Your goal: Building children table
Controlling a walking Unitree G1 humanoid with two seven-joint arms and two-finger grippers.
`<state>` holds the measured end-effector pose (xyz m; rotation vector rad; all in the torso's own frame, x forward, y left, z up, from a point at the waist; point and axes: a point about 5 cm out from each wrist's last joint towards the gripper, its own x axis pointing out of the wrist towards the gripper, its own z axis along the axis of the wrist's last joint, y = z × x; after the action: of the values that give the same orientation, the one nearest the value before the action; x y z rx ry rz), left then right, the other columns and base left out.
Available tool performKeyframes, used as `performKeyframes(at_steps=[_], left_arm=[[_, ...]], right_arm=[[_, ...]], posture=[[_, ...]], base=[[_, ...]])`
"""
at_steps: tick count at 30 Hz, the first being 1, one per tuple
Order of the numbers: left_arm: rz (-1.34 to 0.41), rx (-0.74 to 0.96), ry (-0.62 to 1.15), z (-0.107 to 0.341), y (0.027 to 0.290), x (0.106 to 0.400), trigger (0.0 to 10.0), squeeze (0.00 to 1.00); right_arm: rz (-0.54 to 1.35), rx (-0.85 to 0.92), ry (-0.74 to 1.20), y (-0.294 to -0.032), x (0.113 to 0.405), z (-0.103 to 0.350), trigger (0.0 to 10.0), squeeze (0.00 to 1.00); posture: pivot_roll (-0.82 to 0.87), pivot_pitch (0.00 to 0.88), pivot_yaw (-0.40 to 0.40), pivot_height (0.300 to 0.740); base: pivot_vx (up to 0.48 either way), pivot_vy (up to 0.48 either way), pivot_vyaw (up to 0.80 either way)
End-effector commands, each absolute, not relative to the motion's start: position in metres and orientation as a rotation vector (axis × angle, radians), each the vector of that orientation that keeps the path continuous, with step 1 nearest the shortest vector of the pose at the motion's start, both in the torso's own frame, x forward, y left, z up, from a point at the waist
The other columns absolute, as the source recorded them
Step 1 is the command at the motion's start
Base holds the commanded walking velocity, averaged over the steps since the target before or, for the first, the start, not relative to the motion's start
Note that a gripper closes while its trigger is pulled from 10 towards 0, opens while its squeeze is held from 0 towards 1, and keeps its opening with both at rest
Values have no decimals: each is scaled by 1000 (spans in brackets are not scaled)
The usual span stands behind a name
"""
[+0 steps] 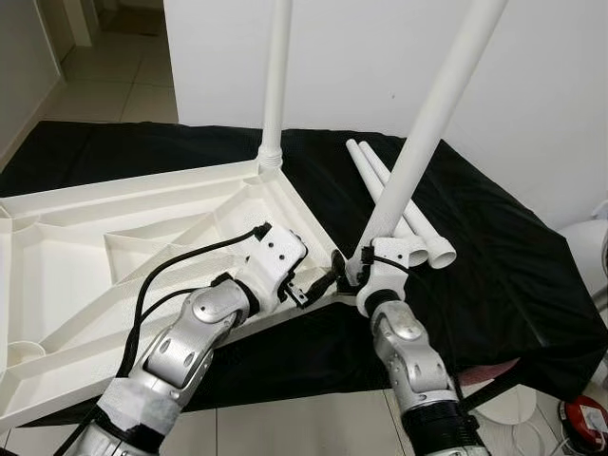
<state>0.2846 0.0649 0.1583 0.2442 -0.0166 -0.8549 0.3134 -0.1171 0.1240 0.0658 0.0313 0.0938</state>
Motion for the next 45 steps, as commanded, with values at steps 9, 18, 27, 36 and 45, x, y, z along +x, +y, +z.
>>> performKeyframes(at_steps=[9, 18, 27, 36, 45], left_arm=[[-989, 173, 37, 149, 53, 268, 10000, 0], [-975, 128, 51, 142, 46, 258, 10000, 0], [-985, 140, 37, 148, 48, 261, 10000, 0], [-972, 163, 16, 151, 50, 267, 10000, 0], [-955, 171, 2, 153, 50, 270, 10000, 0]], right_arm=[[327, 5, -48, -130, 323, 139, 10000, 0], [480, -34, -76, -137, 324, 138, 10000, 0], [615, -7, -43, -143, 322, 126, 10000, 0], [656, -8, -4, -149, 324, 114, 0, 0], [635, 15, 14, -152, 322, 109, 10000, 0]], posture=[[3, 0, -102, 740], [-3, 0, -83, 740], [5, 0, -79, 740], [4, 0, -77, 740], [6, 0, -95, 740]], base=[[0, 0, 0], [0, 0, 0], [0, 0, 0], [0, 0, 0], [0, 0, 0]])
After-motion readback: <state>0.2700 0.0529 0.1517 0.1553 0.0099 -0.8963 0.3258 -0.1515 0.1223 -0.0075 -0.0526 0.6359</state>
